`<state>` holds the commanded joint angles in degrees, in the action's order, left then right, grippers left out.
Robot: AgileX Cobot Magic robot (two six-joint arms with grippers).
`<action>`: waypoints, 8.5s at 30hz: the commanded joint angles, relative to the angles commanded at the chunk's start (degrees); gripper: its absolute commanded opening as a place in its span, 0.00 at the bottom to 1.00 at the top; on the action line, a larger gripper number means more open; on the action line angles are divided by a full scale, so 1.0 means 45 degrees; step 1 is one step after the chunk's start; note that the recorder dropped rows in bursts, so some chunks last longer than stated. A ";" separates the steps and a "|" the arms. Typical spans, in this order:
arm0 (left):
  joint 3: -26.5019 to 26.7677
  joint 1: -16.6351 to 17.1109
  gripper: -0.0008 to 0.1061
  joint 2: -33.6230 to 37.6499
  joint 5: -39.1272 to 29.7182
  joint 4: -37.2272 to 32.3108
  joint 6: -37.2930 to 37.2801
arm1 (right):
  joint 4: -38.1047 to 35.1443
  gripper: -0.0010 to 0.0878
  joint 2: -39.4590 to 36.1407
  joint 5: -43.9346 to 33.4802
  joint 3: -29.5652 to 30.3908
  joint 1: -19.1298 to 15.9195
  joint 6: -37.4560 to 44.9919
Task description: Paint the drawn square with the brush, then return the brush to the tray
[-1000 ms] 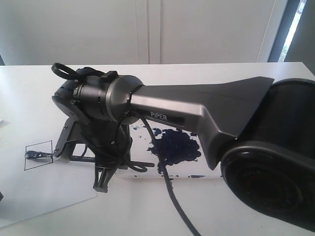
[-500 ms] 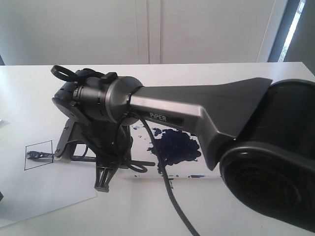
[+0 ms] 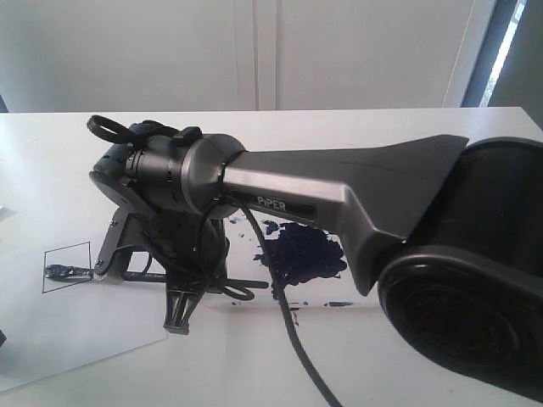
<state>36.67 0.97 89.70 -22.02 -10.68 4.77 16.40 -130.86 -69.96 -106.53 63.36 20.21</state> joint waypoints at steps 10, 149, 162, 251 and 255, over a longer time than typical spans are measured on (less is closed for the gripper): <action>0.0000 0.0000 0.51 0.0000 0.0000 0.0000 0.0000 | 0.1109 0.01 -0.0144 0.0000 0.0000 0.0000 -0.0523; 0.0000 0.0000 0.51 0.0000 -0.0035 0.0000 0.0024 | 0.6776 0.01 -0.1346 0.1487 -0.0810 0.0790 -0.1620; 0.0000 0.0000 0.51 0.0000 -0.0035 0.0000 0.0024 | 0.8133 0.01 -0.1642 0.1864 -0.0810 0.0766 -0.2246; 0.0026 0.0000 0.51 0.0000 0.0243 0.0000 -0.0448 | 0.5929 0.01 -0.0348 0.0000 0.0492 0.0856 -0.1588; 0.0026 0.0000 0.51 0.0000 0.0216 0.0000 -0.0448 | 0.6320 0.01 -0.0348 0.0000 0.0556 0.0603 -0.1738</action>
<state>36.79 0.97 89.70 -21.05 -10.68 2.75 44.83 -132.42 -69.96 -104.02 66.08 12.39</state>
